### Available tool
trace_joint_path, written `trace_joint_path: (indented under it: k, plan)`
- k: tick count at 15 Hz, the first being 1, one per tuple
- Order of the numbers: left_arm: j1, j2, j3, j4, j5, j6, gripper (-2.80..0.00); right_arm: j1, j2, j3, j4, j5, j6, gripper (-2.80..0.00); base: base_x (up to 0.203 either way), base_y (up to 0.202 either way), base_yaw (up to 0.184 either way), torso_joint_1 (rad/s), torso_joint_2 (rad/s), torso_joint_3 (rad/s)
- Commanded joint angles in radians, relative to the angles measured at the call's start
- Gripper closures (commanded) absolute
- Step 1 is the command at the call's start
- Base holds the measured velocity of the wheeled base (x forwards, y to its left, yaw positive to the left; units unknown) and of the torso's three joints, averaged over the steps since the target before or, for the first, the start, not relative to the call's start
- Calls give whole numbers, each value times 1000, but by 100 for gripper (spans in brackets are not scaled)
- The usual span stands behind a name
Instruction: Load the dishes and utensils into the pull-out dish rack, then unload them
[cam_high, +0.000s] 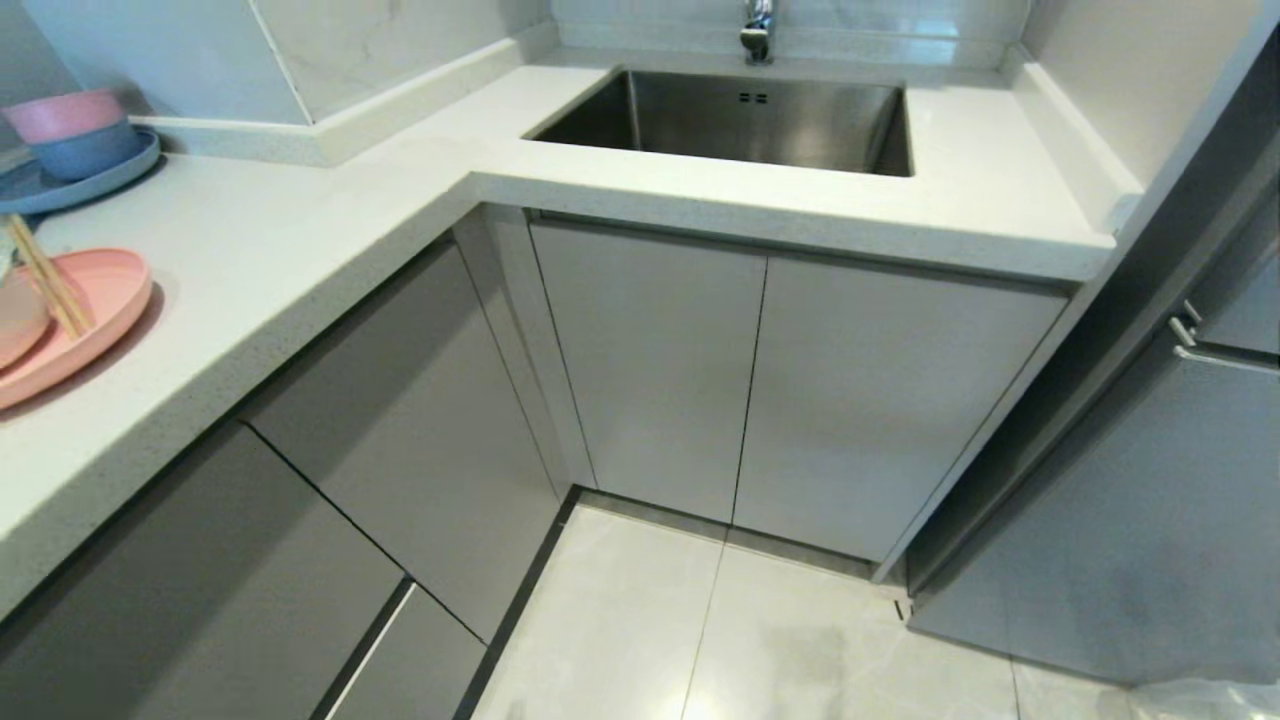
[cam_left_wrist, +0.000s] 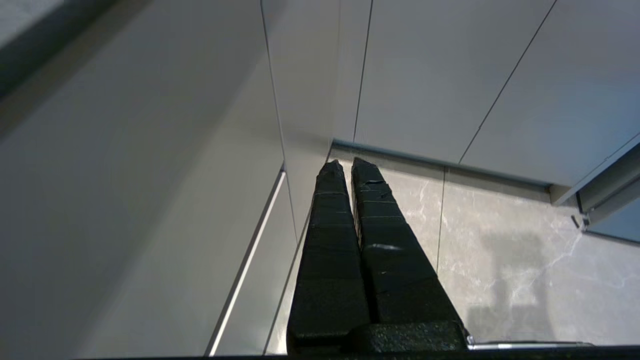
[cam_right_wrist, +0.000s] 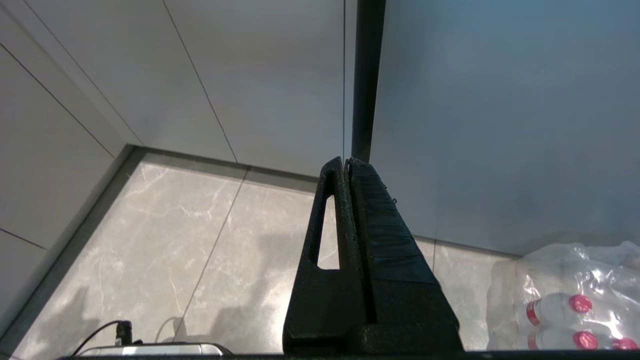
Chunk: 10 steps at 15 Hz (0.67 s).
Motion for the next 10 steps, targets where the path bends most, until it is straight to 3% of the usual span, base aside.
trace_joint_path:
  k: [1, 10]
  plan:
    - [0, 0, 0, 1, 0, 0, 0, 0, 0, 2, 0, 0, 0, 0, 0, 0, 0, 2, -1, 199]
    - [0, 0, 0, 1, 0, 3, 0, 0, 0, 2, 0, 0, 0, 0, 0, 0, 0, 1, 1, 208]
